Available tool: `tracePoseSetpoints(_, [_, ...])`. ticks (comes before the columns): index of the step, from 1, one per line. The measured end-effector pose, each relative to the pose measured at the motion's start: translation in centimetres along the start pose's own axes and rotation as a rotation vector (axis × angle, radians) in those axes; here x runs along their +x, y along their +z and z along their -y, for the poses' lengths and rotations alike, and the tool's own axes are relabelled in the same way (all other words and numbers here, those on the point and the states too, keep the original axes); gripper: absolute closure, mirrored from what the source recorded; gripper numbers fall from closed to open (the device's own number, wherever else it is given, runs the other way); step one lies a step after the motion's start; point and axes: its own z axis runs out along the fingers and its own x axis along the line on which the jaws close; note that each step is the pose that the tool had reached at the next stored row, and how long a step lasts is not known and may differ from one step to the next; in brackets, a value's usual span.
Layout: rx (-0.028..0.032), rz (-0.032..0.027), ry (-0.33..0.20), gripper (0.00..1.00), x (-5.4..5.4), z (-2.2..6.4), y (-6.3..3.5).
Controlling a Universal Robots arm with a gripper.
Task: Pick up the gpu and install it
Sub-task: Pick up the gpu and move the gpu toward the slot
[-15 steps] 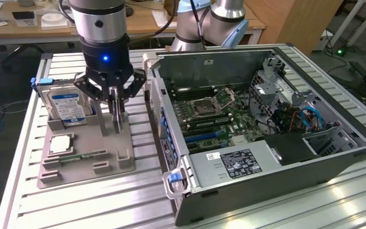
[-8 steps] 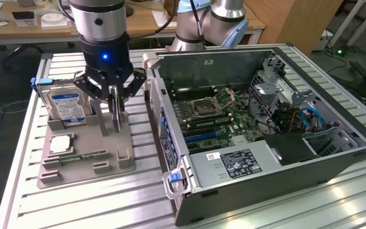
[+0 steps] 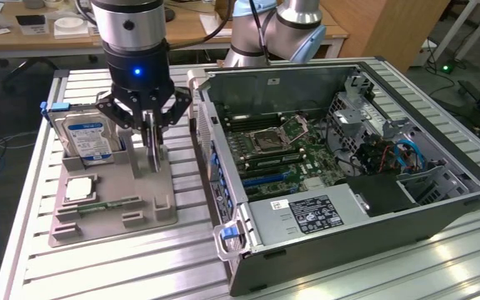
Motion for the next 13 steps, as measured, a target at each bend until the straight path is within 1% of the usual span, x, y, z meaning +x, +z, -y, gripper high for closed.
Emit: tracePoseSetpoints(13, [0.0,0.0,0.0,0.72,0.0,0.0,-0.54])
